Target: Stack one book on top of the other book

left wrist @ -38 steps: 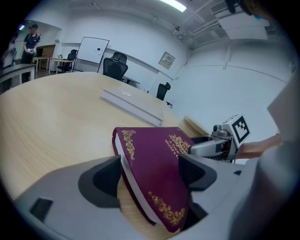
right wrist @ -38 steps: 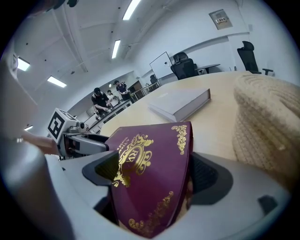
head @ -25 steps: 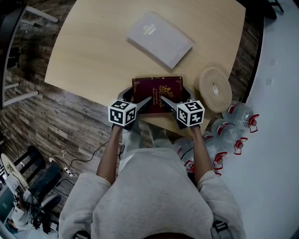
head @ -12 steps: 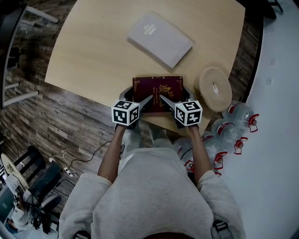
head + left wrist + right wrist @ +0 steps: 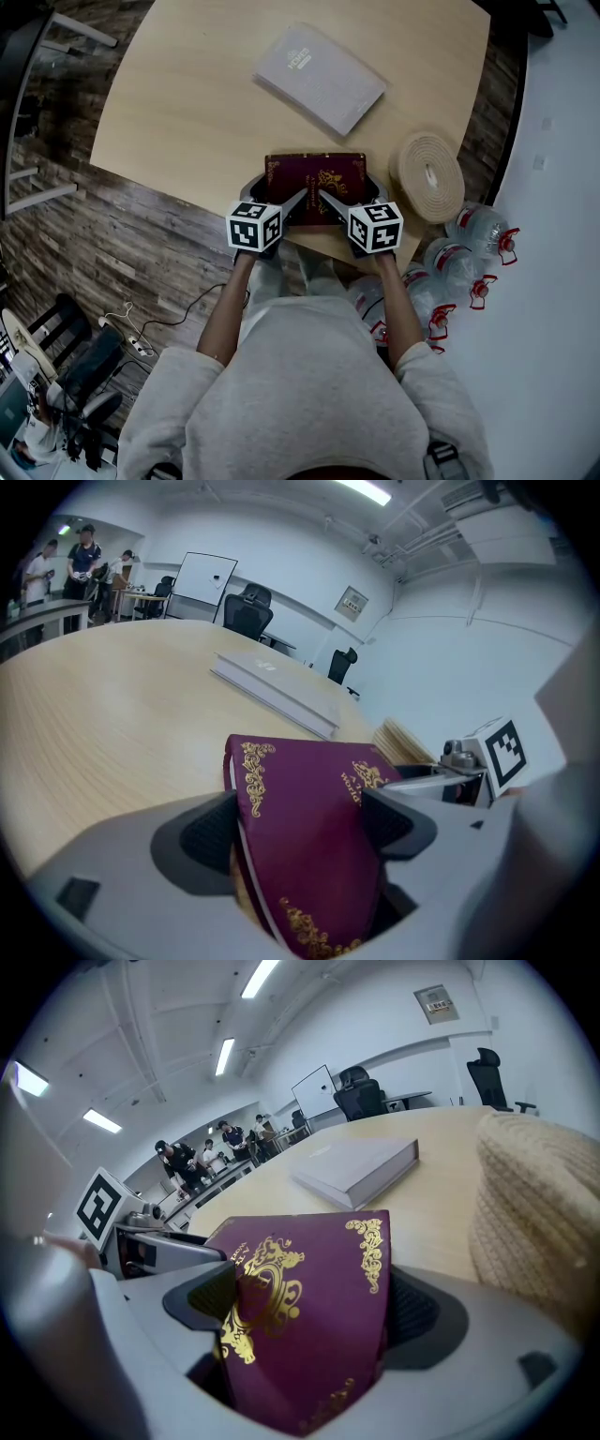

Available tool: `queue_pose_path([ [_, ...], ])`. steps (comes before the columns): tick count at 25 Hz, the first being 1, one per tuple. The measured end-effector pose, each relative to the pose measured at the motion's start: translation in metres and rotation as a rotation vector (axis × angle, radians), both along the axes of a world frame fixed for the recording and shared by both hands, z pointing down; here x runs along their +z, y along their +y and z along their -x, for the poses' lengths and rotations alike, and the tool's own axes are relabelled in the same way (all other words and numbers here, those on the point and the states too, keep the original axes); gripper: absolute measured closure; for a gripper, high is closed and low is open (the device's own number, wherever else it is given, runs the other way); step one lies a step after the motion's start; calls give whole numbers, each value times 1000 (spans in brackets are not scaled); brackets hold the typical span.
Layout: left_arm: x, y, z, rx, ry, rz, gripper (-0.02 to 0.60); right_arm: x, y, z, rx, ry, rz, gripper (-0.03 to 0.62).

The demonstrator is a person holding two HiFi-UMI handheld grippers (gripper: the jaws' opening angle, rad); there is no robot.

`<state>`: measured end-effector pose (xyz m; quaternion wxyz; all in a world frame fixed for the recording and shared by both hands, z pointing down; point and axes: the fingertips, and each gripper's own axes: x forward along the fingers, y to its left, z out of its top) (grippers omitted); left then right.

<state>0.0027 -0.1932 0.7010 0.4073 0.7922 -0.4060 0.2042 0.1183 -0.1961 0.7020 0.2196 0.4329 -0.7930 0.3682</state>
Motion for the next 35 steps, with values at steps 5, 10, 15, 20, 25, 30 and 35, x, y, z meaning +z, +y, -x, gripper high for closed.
queue_pose_path([
  [5, -2, 0, 0, -23, -4, -5, 172, -2, 2, 0, 10, 9, -9, 118],
  [10, -5, -3, 1, -36, -4, -11, 172, -6, 1, 1, 10, 21, -26, 118],
  [15, -10, -4, 3, -51, 2, -22, 172, -13, -2, 3, -1, 39, -64, 118],
  [20, -18, -9, 5, -54, 2, -39, 172, -21, -6, 5, 5, 38, -90, 117],
  [25, -28, -18, 6, -61, 6, -64, 172, -32, -14, 6, 8, 40, -124, 117],
  [30, -44, -26, 7, -72, 1, -102, 172, -46, -20, 7, 16, 34, -164, 117],
  [35, -59, -32, 9, -83, -6, -138, 172, -61, -26, 9, 14, 26, -208, 117],
])
